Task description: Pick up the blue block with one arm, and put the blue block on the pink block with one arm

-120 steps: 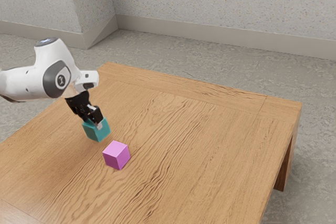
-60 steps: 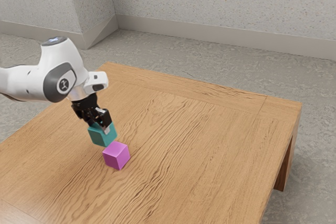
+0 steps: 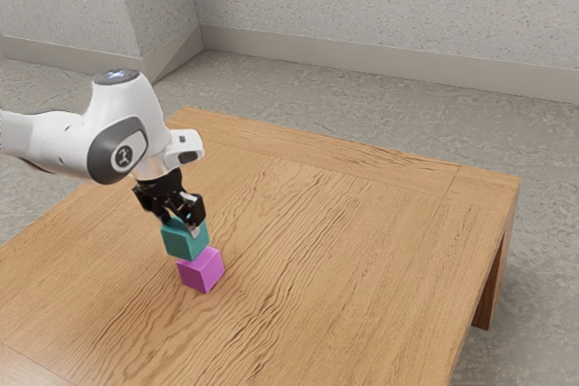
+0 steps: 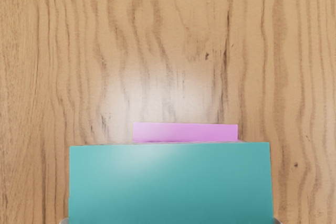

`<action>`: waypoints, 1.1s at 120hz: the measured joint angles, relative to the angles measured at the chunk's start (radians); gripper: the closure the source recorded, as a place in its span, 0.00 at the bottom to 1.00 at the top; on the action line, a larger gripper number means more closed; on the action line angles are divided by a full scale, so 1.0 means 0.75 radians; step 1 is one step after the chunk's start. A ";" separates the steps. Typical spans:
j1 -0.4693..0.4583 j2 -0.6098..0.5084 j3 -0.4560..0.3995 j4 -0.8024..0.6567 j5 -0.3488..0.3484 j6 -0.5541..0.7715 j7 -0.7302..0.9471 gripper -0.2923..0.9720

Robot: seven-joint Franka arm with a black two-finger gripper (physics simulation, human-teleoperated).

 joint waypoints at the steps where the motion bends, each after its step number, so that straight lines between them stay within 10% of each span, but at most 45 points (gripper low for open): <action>1: -0.001 0.000 0.000 0.000 0.002 0.000 -0.003 0.47; 88: -0.017 -0.016 -0.005 0.052 0.015 -0.030 -0.087 0.29; 132: 0.178 -0.059 0.044 0.673 -0.060 -0.562 -0.068 0.26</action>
